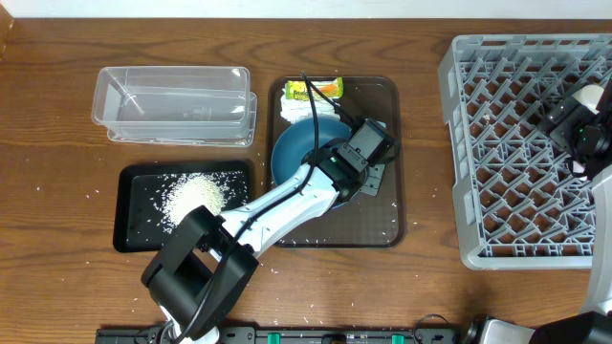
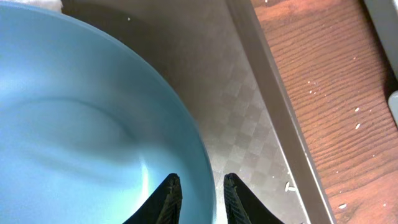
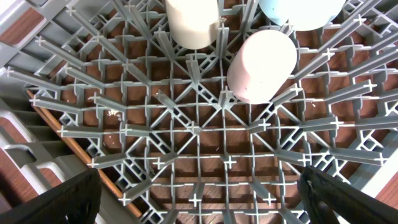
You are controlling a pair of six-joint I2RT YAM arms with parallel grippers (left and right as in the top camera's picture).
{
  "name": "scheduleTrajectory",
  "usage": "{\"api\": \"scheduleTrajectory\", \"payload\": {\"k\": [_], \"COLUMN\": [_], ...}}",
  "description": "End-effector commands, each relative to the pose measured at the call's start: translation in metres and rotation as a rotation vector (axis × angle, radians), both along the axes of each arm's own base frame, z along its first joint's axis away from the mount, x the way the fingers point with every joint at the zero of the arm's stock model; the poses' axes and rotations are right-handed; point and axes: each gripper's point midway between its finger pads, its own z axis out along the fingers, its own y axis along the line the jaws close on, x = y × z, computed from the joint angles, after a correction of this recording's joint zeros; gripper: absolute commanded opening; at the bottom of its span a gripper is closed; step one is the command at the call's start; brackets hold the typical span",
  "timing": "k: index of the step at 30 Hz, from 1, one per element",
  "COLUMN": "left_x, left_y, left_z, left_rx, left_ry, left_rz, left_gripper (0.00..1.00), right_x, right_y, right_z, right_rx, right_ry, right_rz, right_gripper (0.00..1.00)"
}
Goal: Sort waste into correct bins and load items into the dishwasher rack
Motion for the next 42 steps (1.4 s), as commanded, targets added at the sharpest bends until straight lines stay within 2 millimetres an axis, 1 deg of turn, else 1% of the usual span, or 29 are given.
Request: {"api": "scheduleTrajectory", "payload": {"k": [1,4,6,8,9,11,12,15,16,17,19,21,23,24,26,29,30,31,33,34,36,38,39,41,42], "left_x": [0.005,0.008,0.012,0.019,0.024,0.035,0.038,0.052,0.053,0.054,0.052,0.046,0.041,0.037,0.029,0.019,0.017,0.015,0.012,0.011,0.010,0.010,0.010,0.010,0.010], "left_y": [-0.001,0.007,0.020,0.041,0.056,0.092,0.107,0.181,0.203,0.229,0.273,0.311,0.340,0.354,0.375,0.398,0.403,0.408,0.416,0.418,0.420,0.421,0.421,0.421,0.421], "left_z": [0.027,0.055,0.077,0.102,0.116,0.143,0.152,0.182,0.187,0.190,0.191,0.186,0.178,0.174,0.164,0.153,0.151,0.149,0.146,0.146,0.146,0.146,0.146,0.146,0.146], "left_rx": [-0.028,-0.059,-0.082,-0.109,-0.123,-0.151,-0.163,-0.223,-0.236,-0.248,-0.256,-0.248,-0.221,-0.208,-0.184,-0.159,-0.154,-0.152,-0.148,-0.147,-0.147,-0.147,-0.147,-0.147,-0.147], "left_ry": [-0.049,-0.091,-0.118,-0.151,-0.170,-0.209,-0.223,-0.254,-0.257,-0.257,-0.242,-0.220,-0.195,-0.180,-0.148,-0.104,-0.097,-0.093,-0.088,-0.086,-0.087,-0.087,-0.087,-0.087,-0.087], "left_rz": [0.008,0.027,0.054,0.100,0.133,0.221,0.261,0.498,0.572,0.658,0.807,0.930,1.009,1.049,1.112,1.183,1.199,1.213,1.238,1.244,1.251,1.252,1.252,1.252,1.252], "left_gripper": [0.27,0.27,0.27,0.27,0.27,0.27,0.31,0.41,0.46,0.48,0.52,0.56,0.65,0.71,0.78,0.81,0.83,0.83,0.84,0.85,0.86,0.86,0.86,0.87,0.87], "right_x": [-0.002,-0.002,-0.001,0.002,0.005,0.011,0.014,0.021,0.025,0.031,0.040,0.044,0.045,0.045,0.044,0.040,0.039,0.037,0.034,0.032,0.027,0.029,0.027,0.015,0.009], "right_y": [-0.003,-0.003,-0.003,0.004,0.010,0.029,0.037,0.076,0.089,0.105,0.137,0.166,0.189,0.201,0.222,0.263,0.279,0.290,0.321,0.332,0.362,0.394,0.414,0.447,0.458], "right_z": [-0.001,-0.001,-0.001,-0.001,-0.002,-0.004,-0.004,-0.001,0.004,0.013,0.029,0.038,0.035,0.031,0.018,-0.002,-0.010,-0.015,-0.033,-0.037,-0.045,-0.037,-0.031,-0.021,-0.019], "right_rx": [-0.004,-0.004,-0.002,0.032,0.064,0.155,0.196,0.380,0.450,0.510,0.548,0.545,0.510,0.471,0.371,0.212,0.170,0.142,0.071,0.056,0.042,0.040,0.054,0.054,0.046], "right_ry": [0.003,0.003,0.002,-0.012,-0.023,-0.050,-0.062,-0.113,-0.144,-0.190,-0.262,-0.293,-0.264,-0.234,-0.163,-0.067,-0.038,-0.019,0.029,0.036,0.034,-0.046,-0.095,-0.162,-0.173], "right_rz": [-0.020,-0.020,-0.019,0.006,0.029,0.092,0.120,0.245,0.286,0.362,0.566,0.718,0.785,0.805,0.832,0.939,0.981,1.009,1.083,1.105,1.175,1.242,1.295,1.453,1.500], "right_gripper": [0.99,0.99,0.99,0.99,0.99,0.99,0.99,0.99,0.99,0.99,0.99,0.99,0.99,0.99,0.99,0.99,0.99,0.99,0.99,0.99,0.98,0.99,0.99,0.99,0.99]}}
